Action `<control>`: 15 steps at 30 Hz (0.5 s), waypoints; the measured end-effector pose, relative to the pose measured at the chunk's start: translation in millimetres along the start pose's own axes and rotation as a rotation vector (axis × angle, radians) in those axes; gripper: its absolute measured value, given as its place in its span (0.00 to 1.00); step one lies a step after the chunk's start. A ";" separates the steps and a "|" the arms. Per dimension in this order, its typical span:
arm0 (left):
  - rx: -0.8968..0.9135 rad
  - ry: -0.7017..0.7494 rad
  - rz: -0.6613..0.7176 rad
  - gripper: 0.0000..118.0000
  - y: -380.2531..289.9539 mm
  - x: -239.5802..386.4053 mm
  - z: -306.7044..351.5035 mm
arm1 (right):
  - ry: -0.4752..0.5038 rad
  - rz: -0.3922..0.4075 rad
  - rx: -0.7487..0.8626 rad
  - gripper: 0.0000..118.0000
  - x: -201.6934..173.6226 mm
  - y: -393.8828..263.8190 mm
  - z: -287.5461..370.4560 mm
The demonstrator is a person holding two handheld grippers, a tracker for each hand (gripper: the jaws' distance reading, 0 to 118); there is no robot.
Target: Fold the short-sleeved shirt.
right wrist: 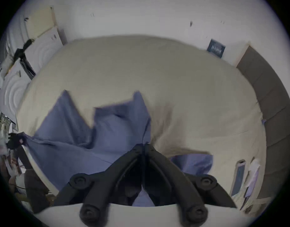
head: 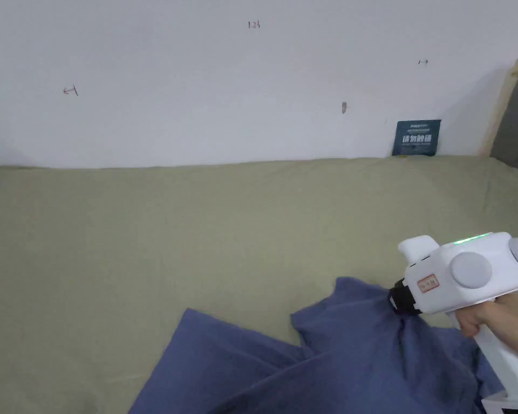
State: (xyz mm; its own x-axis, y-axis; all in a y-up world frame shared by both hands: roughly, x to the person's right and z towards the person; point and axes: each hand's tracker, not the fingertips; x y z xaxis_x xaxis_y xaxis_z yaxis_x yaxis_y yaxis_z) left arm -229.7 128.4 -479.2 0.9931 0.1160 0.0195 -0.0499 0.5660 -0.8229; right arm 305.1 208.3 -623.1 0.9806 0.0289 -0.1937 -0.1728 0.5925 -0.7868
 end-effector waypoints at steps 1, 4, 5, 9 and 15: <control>0.039 -0.010 0.004 0.05 8.1 1.4 11.4 | -0.009 0.008 0.058 0.03 0.3 1.5 26.2; 0.141 -0.051 0.005 0.05 38.9 12.3 46.8 | -0.049 0.023 0.227 0.03 -2.1 5.0 106.3; 0.181 -0.048 -0.008 0.05 50.5 18.4 60.6 | -0.058 0.020 0.279 0.03 -1.6 6.3 134.5; 0.312 -0.039 -0.056 0.05 95.3 41.8 110.0 | -0.116 0.031 0.432 0.03 -13.7 5.8 235.3; 0.439 -0.003 -0.073 0.05 176.2 65.1 173.6 | -0.203 -0.024 0.585 0.03 9.8 13.2 310.2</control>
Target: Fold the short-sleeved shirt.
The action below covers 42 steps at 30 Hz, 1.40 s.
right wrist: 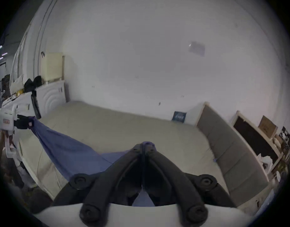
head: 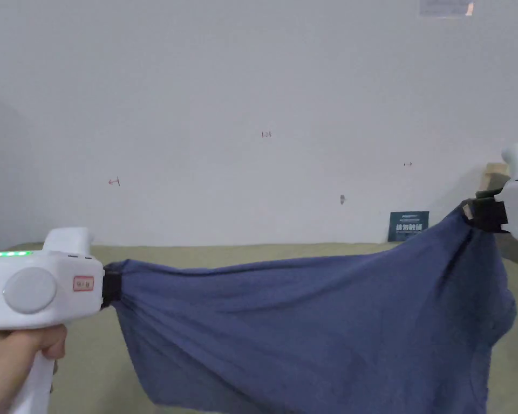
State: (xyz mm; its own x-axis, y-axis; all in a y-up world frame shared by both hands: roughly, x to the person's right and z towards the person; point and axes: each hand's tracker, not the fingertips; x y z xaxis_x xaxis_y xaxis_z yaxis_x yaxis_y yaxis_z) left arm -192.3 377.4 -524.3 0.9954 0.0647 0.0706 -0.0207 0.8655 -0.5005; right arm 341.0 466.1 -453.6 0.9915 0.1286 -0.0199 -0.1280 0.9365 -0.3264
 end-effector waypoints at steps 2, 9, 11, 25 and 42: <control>0.018 0.030 -0.015 0.05 31.2 5.3 4.0 | -0.012 -0.032 0.024 0.03 10.5 11.9 5.5; 0.053 0.094 -0.049 0.05 97.6 16.6 15.5 | -0.024 -0.098 0.093 0.03 22.5 33.7 -6.2; 0.085 0.136 -0.088 0.05 106.2 19.4 18.9 | -0.029 -0.102 0.114 0.03 19.2 39.1 -11.5; 0.104 0.225 -0.076 0.05 168.7 24.3 -18.9 | -0.067 -0.106 0.168 0.03 13.2 115.4 -84.3; 0.157 0.315 -0.033 0.05 238.3 41.0 -148.7 | -0.136 -0.056 0.205 0.03 20.8 209.6 -222.7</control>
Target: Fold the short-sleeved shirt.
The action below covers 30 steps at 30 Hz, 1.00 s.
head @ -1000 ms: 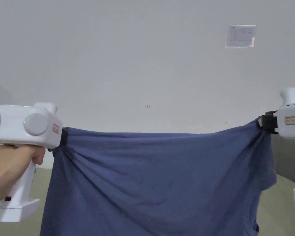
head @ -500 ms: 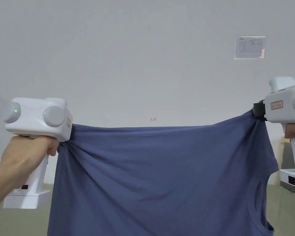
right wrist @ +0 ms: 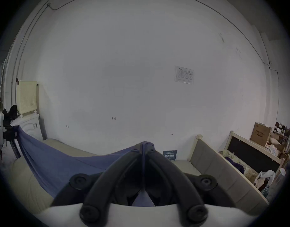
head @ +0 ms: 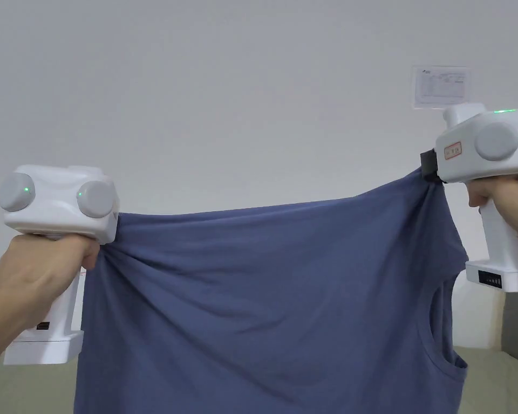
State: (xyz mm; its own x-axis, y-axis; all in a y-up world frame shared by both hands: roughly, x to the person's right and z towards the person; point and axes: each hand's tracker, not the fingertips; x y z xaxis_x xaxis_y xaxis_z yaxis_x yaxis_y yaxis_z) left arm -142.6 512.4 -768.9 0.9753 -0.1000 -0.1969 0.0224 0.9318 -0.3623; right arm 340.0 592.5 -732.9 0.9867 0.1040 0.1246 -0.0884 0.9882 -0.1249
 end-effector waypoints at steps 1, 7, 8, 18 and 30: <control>-0.001 0.002 0.001 0.05 -2.6 2.8 -8.8 | 0.001 0.003 0.002 0.03 -1.7 0.0 -6.4; -0.026 0.003 -0.028 0.05 -37.0 20.5 -57.3 | -0.009 0.008 -0.024 0.03 -10.0 -28.1 -44.1; -0.042 0.000 -0.032 0.05 -45.9 24.1 -65.4 | -0.008 -0.005 -0.030 0.03 -9.6 -38.7 -48.9; -0.248 -0.071 -0.106 0.05 -193.1 46.1 -138.6 | 0.072 -0.039 -0.265 0.03 -9.3 -209.2 -61.6; -0.421 -0.156 -0.168 0.05 -369.1 -8.0 -41.9 | 0.186 -0.092 -0.486 0.03 -11.9 -388.4 110.1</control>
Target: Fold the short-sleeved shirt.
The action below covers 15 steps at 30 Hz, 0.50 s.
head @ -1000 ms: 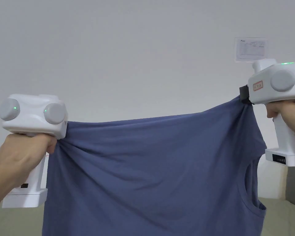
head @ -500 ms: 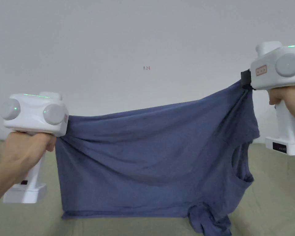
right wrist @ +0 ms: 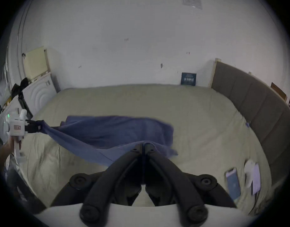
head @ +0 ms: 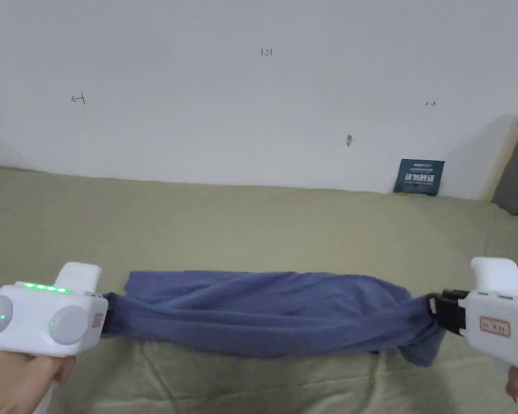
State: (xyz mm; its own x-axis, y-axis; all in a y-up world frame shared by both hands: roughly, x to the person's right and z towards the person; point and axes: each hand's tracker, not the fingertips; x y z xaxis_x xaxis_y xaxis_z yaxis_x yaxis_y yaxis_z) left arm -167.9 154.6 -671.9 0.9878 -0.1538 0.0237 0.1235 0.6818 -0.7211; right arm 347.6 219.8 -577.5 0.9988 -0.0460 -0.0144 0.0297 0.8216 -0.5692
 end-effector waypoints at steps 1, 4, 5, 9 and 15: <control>-0.002 0.000 0.004 0.05 -18.2 -7.0 -3.3 | 0.001 -0.015 -0.020 0.03 -1.8 -17.8 12.1; -0.038 -0.031 0.037 0.05 -63.0 -19.4 8.8 | 0.014 -0.026 -0.053 0.03 -2.3 -67.5 42.5; -0.046 -0.040 0.047 0.05 -77.2 -23.7 16.0 | 0.013 -0.038 -0.052 0.03 -3.8 -84.0 55.3; -0.070 -0.043 0.074 0.05 -127.4 -33.4 44.4 | 0.036 -0.079 -0.091 0.03 -7.1 -138.1 96.9; -0.071 -0.054 0.129 0.05 -189.0 -42.4 92.7 | 0.041 -0.129 -0.125 0.03 -5.7 -193.1 136.7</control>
State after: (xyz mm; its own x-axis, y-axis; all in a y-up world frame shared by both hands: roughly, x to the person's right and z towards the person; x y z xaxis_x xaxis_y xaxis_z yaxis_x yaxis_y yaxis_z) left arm -224.3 98.6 -472.4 0.9989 -0.0284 -0.0365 -0.0098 0.6410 -0.7675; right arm 341.4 139.1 -355.2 0.9846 -0.1715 0.0328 0.1494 0.7304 -0.6665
